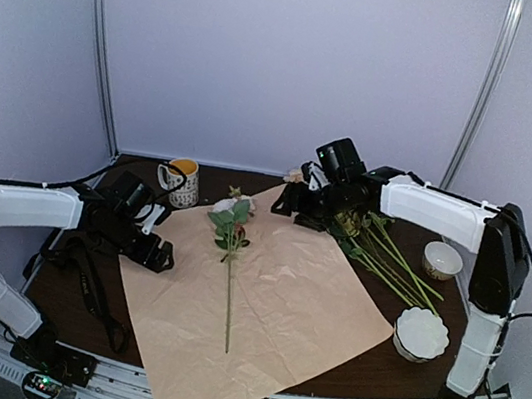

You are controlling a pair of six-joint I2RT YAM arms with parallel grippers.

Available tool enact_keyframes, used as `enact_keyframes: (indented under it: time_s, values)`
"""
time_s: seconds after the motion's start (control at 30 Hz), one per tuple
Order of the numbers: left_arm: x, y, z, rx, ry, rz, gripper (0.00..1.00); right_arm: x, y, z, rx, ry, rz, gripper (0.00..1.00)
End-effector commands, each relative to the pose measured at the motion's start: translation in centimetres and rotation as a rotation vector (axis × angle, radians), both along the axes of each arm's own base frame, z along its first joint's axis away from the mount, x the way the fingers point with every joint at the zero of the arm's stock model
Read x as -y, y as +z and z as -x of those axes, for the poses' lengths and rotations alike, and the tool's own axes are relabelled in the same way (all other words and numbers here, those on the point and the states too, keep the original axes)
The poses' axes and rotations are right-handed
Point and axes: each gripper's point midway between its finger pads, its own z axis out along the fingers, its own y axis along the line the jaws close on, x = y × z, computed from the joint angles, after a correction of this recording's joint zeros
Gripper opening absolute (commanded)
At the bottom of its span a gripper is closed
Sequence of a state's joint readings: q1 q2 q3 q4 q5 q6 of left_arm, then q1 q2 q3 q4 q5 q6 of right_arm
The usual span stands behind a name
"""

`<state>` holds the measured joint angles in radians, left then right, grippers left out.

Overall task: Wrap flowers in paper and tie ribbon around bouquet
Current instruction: Place the fake flower on the flattened wrapping paper, then pick up the fake flower from the corner of the board.

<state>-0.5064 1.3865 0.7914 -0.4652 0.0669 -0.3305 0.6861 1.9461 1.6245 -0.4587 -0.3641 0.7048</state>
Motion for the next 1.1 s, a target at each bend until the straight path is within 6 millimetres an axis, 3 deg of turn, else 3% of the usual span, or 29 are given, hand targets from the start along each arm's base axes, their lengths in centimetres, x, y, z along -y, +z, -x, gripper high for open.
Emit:
enact_keyframes:
  time_s: [0.0,0.1,0.17,0.23,0.33,0.43,0.67,0.83,1.07]
  values:
    - [0.2,1.2,-0.7,0.044,-0.010,0.008,0.92,12.8,4.5,-0.5,0.162,-0.023,0.413,0.64]
    - [0.3,1.2,-0.9,0.040,-0.007,0.008,0.92,20.9,2.8,-0.5,0.070,-0.092,0.579,0.51]
    - [0.4,1.1,-0.9,0.035,-0.007,0.009,0.93,24.2,1.1,0.5,-0.004,-0.090,0.690,0.47]
    - [0.5,1.1,-1.0,0.030,-0.008,0.009,0.93,25.5,-1.1,1.7,-0.080,-0.023,0.739,0.47]
    - [0.4,1.1,-1.0,0.026,-0.010,0.003,0.93,25.5,-3.8,2.8,-0.153,0.063,0.760,0.47]
    - [0.3,1.1,-1.1,0.024,-0.009,-0.010,0.93,25.1,-5.8,1.8,-0.159,0.102,0.779,0.43]
    - [0.3,0.8,-1.2,0.012,-0.008,-0.019,0.93,23.8,-8.1,-1.9,-0.142,0.120,0.783,0.30]
    - [0.4,0.4,-1.3,0.002,-0.013,-0.022,0.93,23.9,-9.8,-2.6,-0.174,0.133,0.819,0.32]
    - [0.6,0.3,-1.6,-0.003,-0.015,-0.025,0.93,24.4,-10.5,-4.1,-0.167,0.114,0.876,0.30]
